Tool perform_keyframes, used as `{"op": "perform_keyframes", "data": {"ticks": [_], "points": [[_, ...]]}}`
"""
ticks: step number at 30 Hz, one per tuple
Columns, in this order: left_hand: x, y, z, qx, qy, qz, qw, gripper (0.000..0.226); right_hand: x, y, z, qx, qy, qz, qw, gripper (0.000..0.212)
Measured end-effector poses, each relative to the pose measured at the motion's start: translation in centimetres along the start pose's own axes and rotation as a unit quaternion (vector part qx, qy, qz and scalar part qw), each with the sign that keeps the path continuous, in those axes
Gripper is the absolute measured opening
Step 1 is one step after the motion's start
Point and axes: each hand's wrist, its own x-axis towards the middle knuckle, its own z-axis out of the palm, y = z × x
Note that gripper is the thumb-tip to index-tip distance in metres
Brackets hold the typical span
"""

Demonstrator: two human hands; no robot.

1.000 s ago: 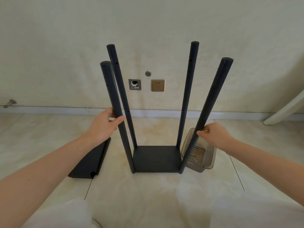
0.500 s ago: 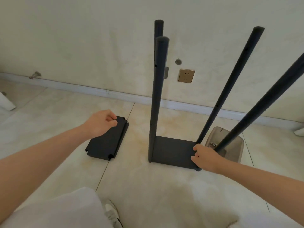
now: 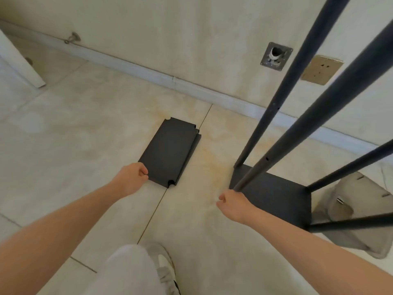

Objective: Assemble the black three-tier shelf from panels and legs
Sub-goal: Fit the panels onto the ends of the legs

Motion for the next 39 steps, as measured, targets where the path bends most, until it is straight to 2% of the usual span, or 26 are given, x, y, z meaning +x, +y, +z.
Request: {"op": "perform_keyframes", "data": {"ticks": [4,7,9,12,15,17,19,21,26,29,32,34,36,39], "points": [[2.5,-2.0,2.1,-0.062,0.050,-0.046,0.996,0.034,3.9,-2.4,0.7,0.009,-0.009,-0.008,1.000,0.037],[4.6,-2.6,3.2,-0.096,0.111,-0.062,0.987,0.038,6.9,-3.9,1.4,0.006,-0.013,-0.032,0.999,0.038],[5.8,-3.0,3.6,-0.086,0.123,-0.065,0.987,0.039,8.5,-4.8,2.0,0.018,-0.020,-0.037,0.999,0.037],[7.4,-3.5,3.8,-0.068,0.124,-0.067,0.988,0.045,10.5,-6.2,2.9,0.061,-0.031,-0.026,0.997,0.035],[8.8,-3.5,3.9,-0.085,0.095,-0.071,0.989,0.056,11.9,-7.4,3.8,0.150,-0.049,-0.003,0.987,0.023],[9.4,-3.3,4.1,-0.108,0.059,-0.080,0.989,0.060,12.5,-8.1,4.3,0.218,-0.063,0.026,0.973,0.034],[9.7,-3.0,4.5,-0.134,0.034,-0.092,0.986,0.058,12.9,-8.6,4.8,0.277,-0.077,0.057,0.956,0.049],[9.9,-2.8,4.7,-0.154,0.036,-0.096,0.983,0.055,13.1,-8.9,5.1,0.308,-0.085,0.071,0.945,0.053],[10.0,-2.6,4.9,-0.194,0.045,-0.122,0.972,0.060,13.5,-10.0,5.9,0.370,-0.099,0.099,0.919,0.025],[10.0,-2.2,5.0,-0.255,0.049,-0.170,0.951,0.057,13.7,-10.2,7.1,0.409,-0.081,0.110,0.902,0.032],[9.5,-1.7,5.2,-0.302,0.052,-0.205,0.929,0.054,13.2,-10.0,7.7,0.452,-0.076,0.111,0.882,0.023],[9.0,-1.5,5.5,-0.304,0.064,-0.211,0.927,0.050,13.0,-9.6,7.9,0.450,-0.070,0.103,0.884,0.018],[8.5,-1.5,5.8,-0.309,0.083,-0.209,0.924,0.044,12.8,-9.4,8.0,0.456,-0.053,0.099,0.883,0.025],[8.2,-1.3,5.2,-0.401,0.072,-0.234,0.883,0.028,12.1,-9.0,7.6,0.513,-0.029,0.112,0.850,0.032]]}}
